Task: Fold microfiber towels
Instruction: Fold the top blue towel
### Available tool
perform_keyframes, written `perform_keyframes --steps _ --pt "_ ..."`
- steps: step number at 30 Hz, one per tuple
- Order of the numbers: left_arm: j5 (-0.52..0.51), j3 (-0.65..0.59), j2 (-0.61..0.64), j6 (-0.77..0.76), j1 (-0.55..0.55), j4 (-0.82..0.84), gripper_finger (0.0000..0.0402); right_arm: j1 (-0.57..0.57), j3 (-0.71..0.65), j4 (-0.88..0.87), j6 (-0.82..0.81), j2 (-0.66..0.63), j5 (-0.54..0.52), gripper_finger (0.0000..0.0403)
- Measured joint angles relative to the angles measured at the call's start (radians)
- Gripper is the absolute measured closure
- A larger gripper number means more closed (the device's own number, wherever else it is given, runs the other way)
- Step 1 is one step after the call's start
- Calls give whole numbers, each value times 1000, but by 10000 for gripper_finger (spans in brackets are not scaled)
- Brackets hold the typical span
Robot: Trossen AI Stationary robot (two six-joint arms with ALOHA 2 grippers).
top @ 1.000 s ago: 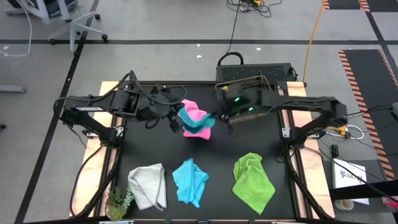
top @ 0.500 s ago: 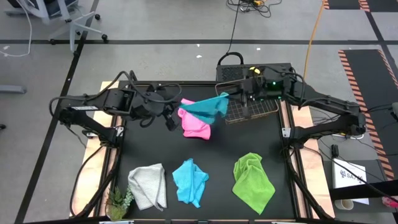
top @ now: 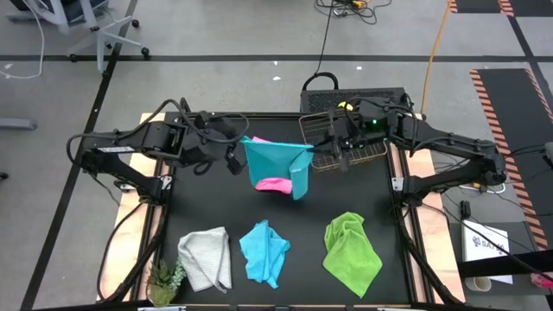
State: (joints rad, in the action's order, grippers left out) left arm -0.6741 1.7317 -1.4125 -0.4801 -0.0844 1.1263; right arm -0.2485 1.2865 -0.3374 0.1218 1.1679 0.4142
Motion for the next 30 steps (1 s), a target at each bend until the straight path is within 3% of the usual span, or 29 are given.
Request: perform_keyframes --steps 9,15,19,24,27,30 --pt "-24 0 0 -19 16 -1 386 47 0 66 -10 -1 114 403" --pt "-59 0 2 -33 34 57 394 -4 0 87 1 -9 -19 403" --pt "-16 0 5 -81 36 73 387 7 0 77 -97 4 147 403" --pt "139 0 6 -127 8 94 398 49 0 80 -160 3 307 403" --pt "139 0 6 -132 -8 127 395 52 0 79 -138 3 321 403" --pt "74 0 7 -120 0 139 394 18 0 93 -124 3 266 403"
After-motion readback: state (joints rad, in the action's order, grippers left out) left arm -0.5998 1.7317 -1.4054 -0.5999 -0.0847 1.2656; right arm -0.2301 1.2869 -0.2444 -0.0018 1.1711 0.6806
